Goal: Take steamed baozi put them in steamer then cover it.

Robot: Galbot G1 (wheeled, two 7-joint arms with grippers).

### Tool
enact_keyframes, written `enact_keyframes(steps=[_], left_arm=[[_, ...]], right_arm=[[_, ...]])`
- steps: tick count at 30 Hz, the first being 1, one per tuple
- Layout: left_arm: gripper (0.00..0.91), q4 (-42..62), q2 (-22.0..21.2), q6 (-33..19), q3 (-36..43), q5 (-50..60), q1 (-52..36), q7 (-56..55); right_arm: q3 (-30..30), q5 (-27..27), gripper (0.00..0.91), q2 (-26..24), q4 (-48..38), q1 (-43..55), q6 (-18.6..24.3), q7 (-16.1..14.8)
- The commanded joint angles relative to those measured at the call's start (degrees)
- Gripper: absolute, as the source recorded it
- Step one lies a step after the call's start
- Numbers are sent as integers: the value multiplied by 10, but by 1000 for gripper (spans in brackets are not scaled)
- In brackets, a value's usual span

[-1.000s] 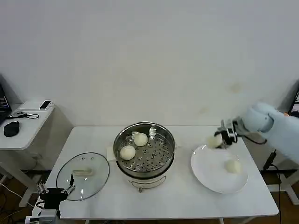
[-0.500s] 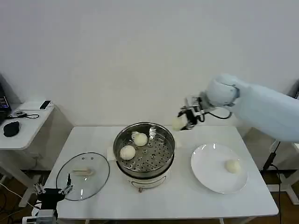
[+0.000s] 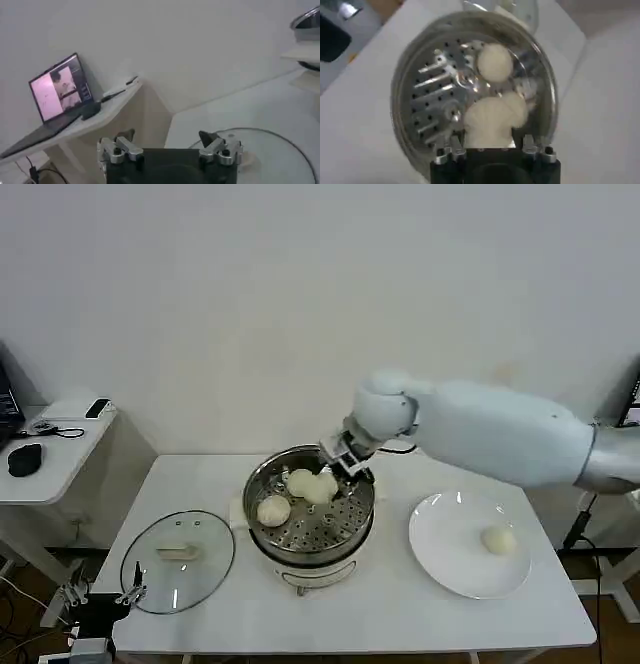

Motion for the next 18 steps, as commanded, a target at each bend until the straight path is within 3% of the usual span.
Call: enact_keyframes(steps=[1, 9, 18], left_arm=[[907, 6, -1, -2, -5, 0, 1, -1], [907, 11, -1, -2, -6, -1, -4, -1], [907, 12, 0, -3, -6, -4, -3, -1]], right_arm=[[-30, -63, 635, 49, -1, -8, 75, -13], [-40, -76, 645, 53, 9, -11, 132, -30], [-47, -77, 645, 53, 9, -5, 146, -44]])
